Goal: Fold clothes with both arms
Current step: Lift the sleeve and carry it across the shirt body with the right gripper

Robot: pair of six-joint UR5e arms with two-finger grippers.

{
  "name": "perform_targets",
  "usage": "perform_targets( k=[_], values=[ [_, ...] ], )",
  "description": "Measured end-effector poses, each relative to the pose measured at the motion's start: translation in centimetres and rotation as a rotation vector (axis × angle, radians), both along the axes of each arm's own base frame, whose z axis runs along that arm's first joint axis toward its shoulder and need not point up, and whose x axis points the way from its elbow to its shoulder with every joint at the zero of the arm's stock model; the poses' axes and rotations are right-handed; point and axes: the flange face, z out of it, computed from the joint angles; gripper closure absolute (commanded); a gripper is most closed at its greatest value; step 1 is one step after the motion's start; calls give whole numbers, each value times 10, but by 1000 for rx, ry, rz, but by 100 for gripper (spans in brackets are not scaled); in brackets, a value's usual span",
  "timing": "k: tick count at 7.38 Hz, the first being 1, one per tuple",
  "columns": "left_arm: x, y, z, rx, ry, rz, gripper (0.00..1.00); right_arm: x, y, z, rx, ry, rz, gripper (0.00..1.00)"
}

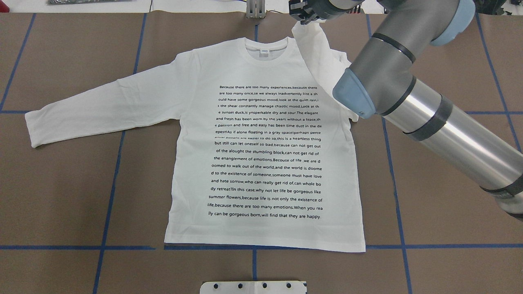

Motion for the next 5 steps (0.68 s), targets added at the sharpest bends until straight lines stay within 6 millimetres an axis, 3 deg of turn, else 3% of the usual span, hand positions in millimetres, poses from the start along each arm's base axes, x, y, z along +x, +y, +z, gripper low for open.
perform_targets(
  k=[2,5],
  values=[
    [0,0,6,-9,-1,2,0,-77,11,-43,15,8,33,100],
    [0,-1,10,-16,-2,3,0,-177,48,-45,71,34,59,100]
  ],
)
